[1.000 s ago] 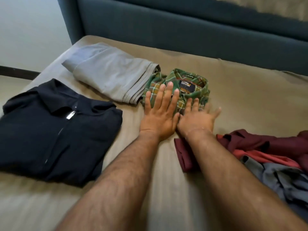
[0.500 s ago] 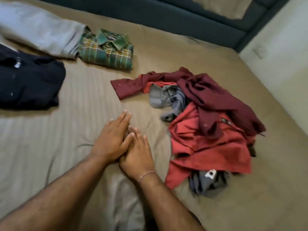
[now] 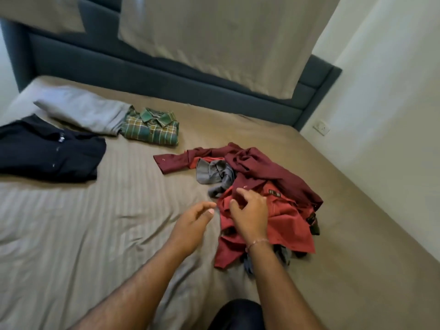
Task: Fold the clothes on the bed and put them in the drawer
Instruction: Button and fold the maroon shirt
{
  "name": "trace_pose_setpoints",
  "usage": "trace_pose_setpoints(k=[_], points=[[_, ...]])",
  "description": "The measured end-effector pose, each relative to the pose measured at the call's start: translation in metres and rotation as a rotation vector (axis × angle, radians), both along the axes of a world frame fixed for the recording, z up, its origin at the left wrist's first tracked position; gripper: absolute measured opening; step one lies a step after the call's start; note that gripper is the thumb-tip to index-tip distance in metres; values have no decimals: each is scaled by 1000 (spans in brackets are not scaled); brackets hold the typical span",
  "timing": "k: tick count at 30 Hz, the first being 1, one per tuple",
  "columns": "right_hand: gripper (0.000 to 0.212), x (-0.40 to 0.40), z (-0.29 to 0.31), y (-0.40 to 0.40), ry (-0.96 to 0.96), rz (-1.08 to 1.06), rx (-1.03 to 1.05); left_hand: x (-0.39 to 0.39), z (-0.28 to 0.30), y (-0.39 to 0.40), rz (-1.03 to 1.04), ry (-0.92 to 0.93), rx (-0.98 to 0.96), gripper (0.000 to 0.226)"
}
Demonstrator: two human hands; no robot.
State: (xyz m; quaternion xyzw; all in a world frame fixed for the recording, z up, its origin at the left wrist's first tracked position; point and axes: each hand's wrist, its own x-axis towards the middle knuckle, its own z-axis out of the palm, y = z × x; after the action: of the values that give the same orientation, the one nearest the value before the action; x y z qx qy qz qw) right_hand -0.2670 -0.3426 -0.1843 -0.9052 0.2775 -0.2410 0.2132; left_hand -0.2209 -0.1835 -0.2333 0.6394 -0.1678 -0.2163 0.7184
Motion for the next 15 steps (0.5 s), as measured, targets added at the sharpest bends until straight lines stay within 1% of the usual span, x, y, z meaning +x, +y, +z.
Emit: trace_pose_setpoints(k=[1,2,3,4,5,6,7,8,9,11,12,13,14,15], points=[[29,-10,2,20,-94,88,83,3,9,0,-33,201,-49,30],[22,-21,4,47,-157,196,126,7,15,7,-81,385,-109,37],[19,-32,1,74,-198,305,143,12,18,17,-144,528,-185,45],[16,-44,-2,97,-200,395,159,13,19,24,-194,612,-238,48],[15,-54,-9,116,-203,493,202,13,21,36,-229,631,-272,46],[14,-63,-15,130,-193,569,262,13,22,46,-219,592,-249,39],[14,-70,-24,137,-178,619,348,11,24,55,-160,531,-190,30],[13,-76,-29,141,-171,619,470,9,25,67,-61,443,-120,25],[13,-77,-38,136,-204,563,611,7,26,76,42,386,-71,28],[18,-73,-49,126,-340,337,820,0,24,110,176,310,-44,38],[23,-68,-52,124,-389,229,850,-6,26,132,222,262,-32,41],[32,-62,-54,119,-420,144,841,-13,29,153,244,230,-48,45],[47,-57,-56,118,-387,95,764,-22,31,174,266,226,-84,48],[65,-51,-58,118,-328,90,591,-32,37,195,296,252,-140,50]])
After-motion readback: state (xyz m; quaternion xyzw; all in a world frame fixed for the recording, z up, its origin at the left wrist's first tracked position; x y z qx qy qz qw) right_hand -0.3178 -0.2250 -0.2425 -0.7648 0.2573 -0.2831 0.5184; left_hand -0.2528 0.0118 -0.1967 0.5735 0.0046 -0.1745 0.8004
